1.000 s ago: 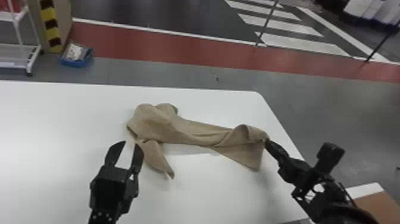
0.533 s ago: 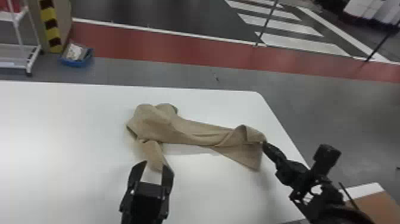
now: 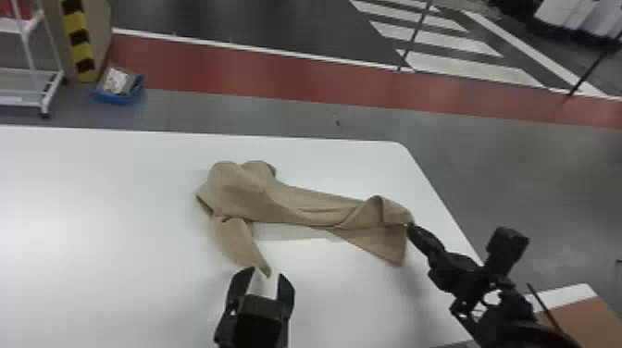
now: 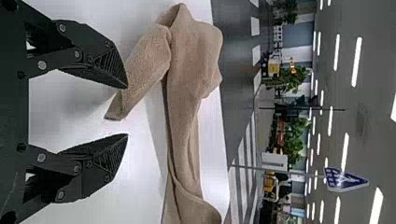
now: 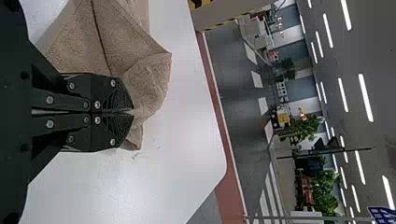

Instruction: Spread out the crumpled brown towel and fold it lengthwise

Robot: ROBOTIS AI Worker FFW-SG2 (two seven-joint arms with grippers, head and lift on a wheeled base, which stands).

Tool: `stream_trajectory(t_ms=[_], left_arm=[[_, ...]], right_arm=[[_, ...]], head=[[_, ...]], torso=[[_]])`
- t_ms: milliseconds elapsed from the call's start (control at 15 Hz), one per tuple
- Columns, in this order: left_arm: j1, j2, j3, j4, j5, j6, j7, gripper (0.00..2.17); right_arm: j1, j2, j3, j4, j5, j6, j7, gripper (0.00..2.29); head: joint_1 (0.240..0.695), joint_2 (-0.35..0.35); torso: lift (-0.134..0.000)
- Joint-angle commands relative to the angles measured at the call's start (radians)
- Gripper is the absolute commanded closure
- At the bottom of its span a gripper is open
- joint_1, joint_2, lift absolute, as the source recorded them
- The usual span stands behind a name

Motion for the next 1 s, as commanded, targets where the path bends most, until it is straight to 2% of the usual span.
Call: stream_trajectory(t_ms=[0, 467, 933], left_arm=[[-0.014, -0.015, -0.011, 0.035, 0.008, 0.0, 0.0, 0.62], [-0.06, -0.054, -0.028, 0.13, 0.009, -0.006, 0.0, 0.62], [-0.066, -0.056, -0.04, 0.146, -0.003, -0.046, 0.015, 0.62]], right_arm=[[0.002, 0.0, -0.002, -0.002, 0.0, 0.0, 0.0, 1.48], [0.005, 0.0, -0.002, -0.002, -0.002, -0.003, 0.002, 1.48], [0.006, 0.0, 0.0, -0.005, -0.003, -0.006, 0.002, 1.48]], head=[[0.695, -0.35], [0.695, -0.35], [0.695, -0.35]], torso=[[-0.123], [-0.123], [-0.123]])
